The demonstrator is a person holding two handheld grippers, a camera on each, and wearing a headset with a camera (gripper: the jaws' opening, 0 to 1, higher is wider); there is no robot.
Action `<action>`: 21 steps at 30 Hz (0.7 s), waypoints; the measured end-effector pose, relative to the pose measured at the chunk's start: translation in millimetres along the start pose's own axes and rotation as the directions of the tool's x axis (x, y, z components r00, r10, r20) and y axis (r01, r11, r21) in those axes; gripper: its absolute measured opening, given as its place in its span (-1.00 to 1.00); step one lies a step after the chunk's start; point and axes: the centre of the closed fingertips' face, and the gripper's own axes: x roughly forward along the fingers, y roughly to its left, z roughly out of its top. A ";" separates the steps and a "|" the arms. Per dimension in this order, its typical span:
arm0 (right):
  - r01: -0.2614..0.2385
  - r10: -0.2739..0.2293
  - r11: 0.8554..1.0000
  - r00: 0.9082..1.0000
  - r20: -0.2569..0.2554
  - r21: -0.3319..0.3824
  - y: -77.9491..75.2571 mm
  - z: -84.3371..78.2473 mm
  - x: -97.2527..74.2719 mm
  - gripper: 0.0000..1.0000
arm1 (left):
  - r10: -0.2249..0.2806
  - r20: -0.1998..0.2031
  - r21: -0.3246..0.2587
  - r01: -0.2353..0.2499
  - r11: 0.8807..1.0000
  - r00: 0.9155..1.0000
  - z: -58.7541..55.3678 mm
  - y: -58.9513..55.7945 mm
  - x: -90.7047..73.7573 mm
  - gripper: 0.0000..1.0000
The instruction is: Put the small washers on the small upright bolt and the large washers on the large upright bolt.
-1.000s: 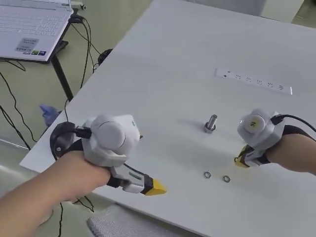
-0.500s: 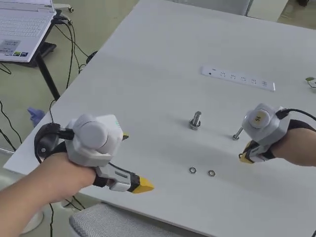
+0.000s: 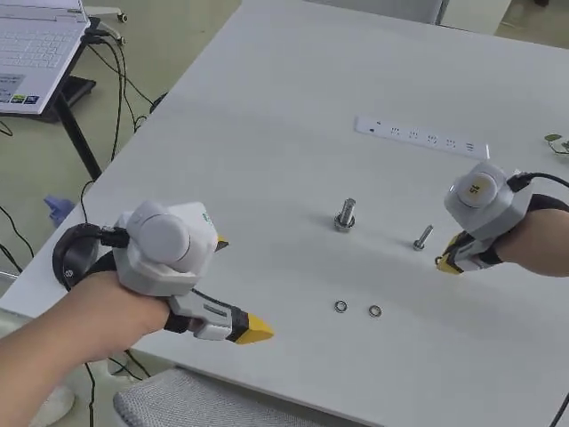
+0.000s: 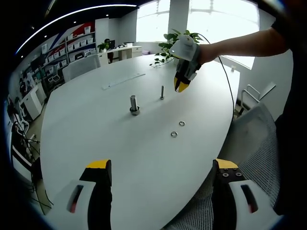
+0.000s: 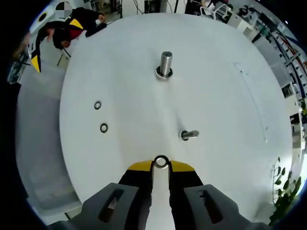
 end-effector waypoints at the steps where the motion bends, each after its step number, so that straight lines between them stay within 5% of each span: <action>1: 0.003 -0.003 1.000 1.000 0.002 0.004 -3.4 0.7 -0.8 -0.75 | 0.004 0.016 0.001 -0.004 1.000 1.000 3.3 1.3 -0.1 0.73; 14: 0.036 -0.036 0.999 0.999 0.022 -0.010 -35.9 20.5 -13.2 -0.75 | 0.005 0.007 -0.006 -0.005 1.000 1.000 0.1 -0.5 -0.4 0.72; 21: 0.038 -0.037 0.999 0.999 0.019 -0.014 -39.1 24.5 -10.0 -0.75 | 0.009 -0.004 -0.011 -0.009 1.000 1.000 -4.5 2.0 0.3 0.71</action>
